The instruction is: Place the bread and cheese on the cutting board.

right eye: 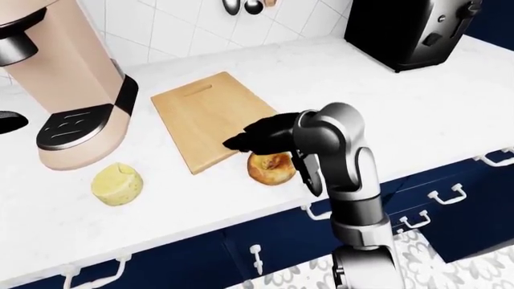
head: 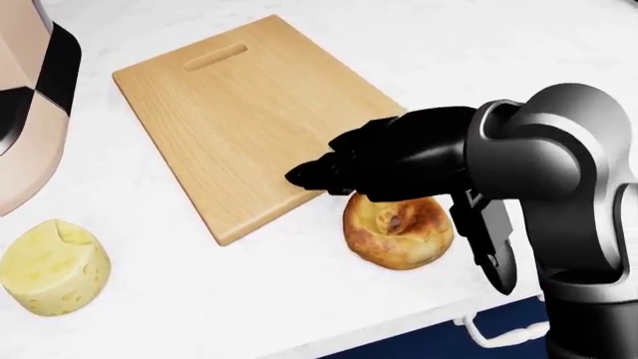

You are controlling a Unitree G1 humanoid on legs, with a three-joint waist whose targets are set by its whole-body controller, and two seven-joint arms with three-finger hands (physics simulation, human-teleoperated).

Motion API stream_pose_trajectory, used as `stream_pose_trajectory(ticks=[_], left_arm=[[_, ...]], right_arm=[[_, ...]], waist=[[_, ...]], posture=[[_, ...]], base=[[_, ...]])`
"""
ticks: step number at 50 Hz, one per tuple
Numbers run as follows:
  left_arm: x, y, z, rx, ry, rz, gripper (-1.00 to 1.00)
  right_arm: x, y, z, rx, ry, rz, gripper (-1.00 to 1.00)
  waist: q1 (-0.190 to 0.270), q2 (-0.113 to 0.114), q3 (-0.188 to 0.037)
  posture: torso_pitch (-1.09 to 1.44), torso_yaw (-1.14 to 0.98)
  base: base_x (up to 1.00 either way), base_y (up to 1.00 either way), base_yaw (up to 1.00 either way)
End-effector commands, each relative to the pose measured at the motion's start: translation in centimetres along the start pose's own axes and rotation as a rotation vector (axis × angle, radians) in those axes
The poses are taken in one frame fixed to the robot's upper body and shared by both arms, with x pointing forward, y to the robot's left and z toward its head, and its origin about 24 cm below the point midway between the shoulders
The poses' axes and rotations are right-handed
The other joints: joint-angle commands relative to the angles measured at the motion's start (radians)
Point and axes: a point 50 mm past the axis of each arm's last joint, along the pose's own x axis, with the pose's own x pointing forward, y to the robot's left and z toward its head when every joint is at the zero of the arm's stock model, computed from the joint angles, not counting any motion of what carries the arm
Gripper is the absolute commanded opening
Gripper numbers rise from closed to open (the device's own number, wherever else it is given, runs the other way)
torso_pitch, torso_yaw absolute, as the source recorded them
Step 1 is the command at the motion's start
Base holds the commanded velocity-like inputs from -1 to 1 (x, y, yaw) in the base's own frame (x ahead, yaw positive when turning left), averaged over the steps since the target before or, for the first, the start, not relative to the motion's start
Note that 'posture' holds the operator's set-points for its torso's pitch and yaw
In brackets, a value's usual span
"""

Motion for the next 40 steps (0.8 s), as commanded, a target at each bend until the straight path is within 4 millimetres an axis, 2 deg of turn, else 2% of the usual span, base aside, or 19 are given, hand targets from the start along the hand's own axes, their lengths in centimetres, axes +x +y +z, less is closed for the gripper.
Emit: stream_pose_trajectory(ticks=[1,5,7,8,17,18,28,36,40], left_arm=[[-0.1,0.1,1.3,0.007,-0.067,-0.003,1.00],[-0.1,0.0,1.3,0.007,-0.067,-0.004,1.00],[-0.1,0.0,1.3,0.007,-0.067,-0.004,1.00],[-0.1,0.1,1.3,0.007,-0.067,-0.002,1.00],[-0.1,0.1,1.2,0.006,-0.066,-0.001,1.00],[-0.1,0.1,1.1,0.005,-0.065,-0.001,1.00],[-0.2,0.1,1.2,0.007,-0.063,0.001,1.00],[-0.2,0.2,1.2,0.007,-0.064,0.002,1.00],[-0.2,0.2,1.2,0.007,-0.064,0.002,1.00]], right_arm=[[-1.0,-1.1,0.4,-0.040,0.010,-0.065,1.00],[-1.0,-1.1,0.3,-0.042,0.010,-0.065,0.88],[-1.0,-1.2,0.4,-0.042,0.008,-0.066,0.69],[-0.9,-1.2,0.4,-0.042,0.007,-0.066,0.51],[-0.8,-1.0,0.4,-0.041,0.005,-0.063,0.18],[-0.8,-1.0,0.4,-0.039,0.004,-0.064,0.06],[-0.9,-0.2,0.5,-0.028,0.003,-0.052,-0.05],[-1.2,-1.1,0.3,-0.039,0.005,-0.056,-0.45],[-1.5,-1.7,0.2,-0.044,0.007,-0.058,-0.51]], waist=[[-0.003,0.005,-0.023],[-0.003,0.005,-0.023],[-0.004,0.006,-0.023],[-0.004,0.006,-0.023],[-0.003,0.007,-0.027],[-0.003,0.006,-0.027],[-0.002,0.004,-0.033],[-0.006,0.006,-0.032],[-0.009,0.008,-0.029]], posture=[[0.00,0.00],[0.00,0.00],[0.00,0.00],[0.00,0.00],[0.00,0.00],[0.00,0.00],[0.00,0.00],[0.00,0.00],[0.00,0.00]], base=[[0.00,0.00,0.00],[0.00,0.00,0.00],[0.00,0.00,0.00],[0.00,0.00,0.00],[0.00,0.00,0.00],[0.00,0.00,0.00],[0.00,0.00,0.00],[0.00,0.00,0.00],[0.00,0.00,0.00]])
